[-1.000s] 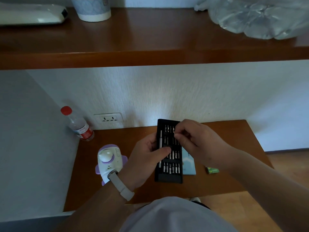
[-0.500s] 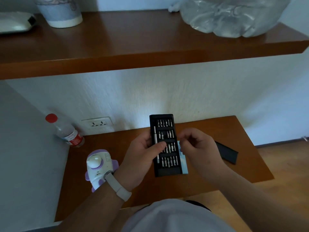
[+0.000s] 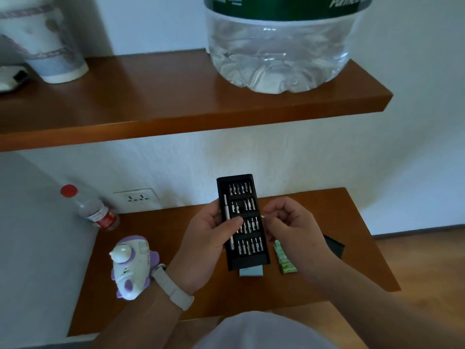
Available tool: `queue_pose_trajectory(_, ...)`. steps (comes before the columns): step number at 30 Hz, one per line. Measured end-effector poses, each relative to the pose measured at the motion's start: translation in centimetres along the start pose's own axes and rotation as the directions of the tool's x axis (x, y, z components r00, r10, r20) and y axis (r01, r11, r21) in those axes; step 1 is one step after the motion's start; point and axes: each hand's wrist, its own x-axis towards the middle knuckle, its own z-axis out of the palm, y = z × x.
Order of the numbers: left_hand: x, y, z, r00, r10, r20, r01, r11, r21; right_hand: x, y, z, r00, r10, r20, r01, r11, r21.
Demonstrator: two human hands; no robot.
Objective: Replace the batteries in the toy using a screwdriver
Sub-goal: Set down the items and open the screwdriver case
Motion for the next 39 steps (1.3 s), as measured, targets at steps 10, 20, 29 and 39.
queue_pose_trajectory(10, -0.2, -2.2, 1.6, 0.987, -0.093, -0.128, 0.097, 0.995, 0.032, 0.1, 2.9, -2.4, 0.979, 0.191, 0.066, -0.191, 0.982, -0.004)
queue_pose_trajectory(20, -0.4, -3.7, 2.3, 0.976, -0.151, -0.156, 0.156, 0.988, 0.021, 0.1, 4.7, -1.9, 0.880, 0.422, 0.217, -0.470, 0.842, 0.265)
queue_pose_trajectory(29, 0.0, -3.4, 3.0, 0.982, -0.114, -0.151, 0.122, 0.992, 0.045, 0.3, 4.2, -2.2, 0.868, 0.390, 0.307, -0.461, 0.863, 0.207)
queue_pose_trajectory(39, 0.1, -2.0, 2.7, 0.994, -0.027, -0.104, 0.053, 0.964, 0.261, 1.1, 3.0, -2.4, 0.892, 0.326, 0.312, -0.404, 0.886, 0.226)
